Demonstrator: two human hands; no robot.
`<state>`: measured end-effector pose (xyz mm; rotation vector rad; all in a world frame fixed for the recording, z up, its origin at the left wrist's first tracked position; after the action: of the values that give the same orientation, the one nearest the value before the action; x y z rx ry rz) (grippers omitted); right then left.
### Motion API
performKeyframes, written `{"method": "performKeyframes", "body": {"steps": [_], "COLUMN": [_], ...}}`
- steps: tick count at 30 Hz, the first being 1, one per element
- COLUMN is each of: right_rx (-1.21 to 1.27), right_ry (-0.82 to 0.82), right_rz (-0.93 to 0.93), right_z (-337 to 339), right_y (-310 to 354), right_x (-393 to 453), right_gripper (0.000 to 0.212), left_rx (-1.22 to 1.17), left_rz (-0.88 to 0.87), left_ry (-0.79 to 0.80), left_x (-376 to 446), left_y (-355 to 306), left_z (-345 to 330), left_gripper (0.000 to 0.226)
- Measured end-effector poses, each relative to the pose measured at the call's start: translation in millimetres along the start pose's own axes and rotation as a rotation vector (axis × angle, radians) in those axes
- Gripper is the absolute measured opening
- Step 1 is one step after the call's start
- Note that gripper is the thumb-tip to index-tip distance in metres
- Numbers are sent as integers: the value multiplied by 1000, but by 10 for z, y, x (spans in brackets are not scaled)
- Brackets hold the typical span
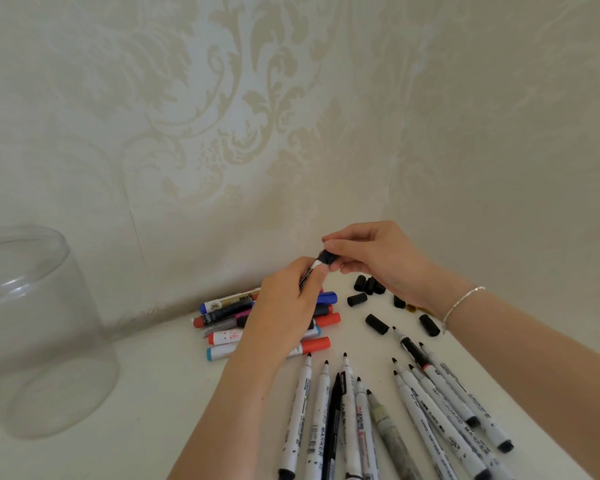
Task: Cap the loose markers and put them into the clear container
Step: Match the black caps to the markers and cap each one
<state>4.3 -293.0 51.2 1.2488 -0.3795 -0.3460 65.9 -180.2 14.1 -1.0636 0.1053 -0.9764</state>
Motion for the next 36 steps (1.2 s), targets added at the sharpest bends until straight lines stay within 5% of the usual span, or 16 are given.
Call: {"method": "performKeyframes", "body": {"steps": [11, 18, 24, 32, 36], "right_rx": [-128, 114, -293, -462, -580], "right_ry": [-19, 69, -99, -64, -70], "right_rz": [-58, -238, -303, -413, -392], "right_z": [-29, -51, 451, 685, 691], "right_y": [74, -202, -433, -663, -677], "right_x": [-48, -34, -42, -201, -186], "right_gripper": [10, 18, 22, 12, 15], "left_rx": [115, 264, 646, 593, 451], "left_rz": [-4, 10, 71, 247, 99], "left_ry": [-23, 54, -138, -76, -169], "left_x": [-20, 2, 16, 16, 8], "left_y": [-71, 57, 333, 582, 295], "left_z": [24, 112, 415, 314, 313], "left_gripper": [26, 27, 28, 35, 32]}}
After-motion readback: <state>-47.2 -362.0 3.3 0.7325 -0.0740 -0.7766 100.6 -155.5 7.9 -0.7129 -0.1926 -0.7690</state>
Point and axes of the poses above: each hand's wrist, its own x-axis towards the middle knuckle, its own z-axis out of the back of the hand, y = z × x, the point moved 10 cm from there along x, towards the middle knuckle, and after that the axes turned 5 degrees about y, right-handed, at the moved point
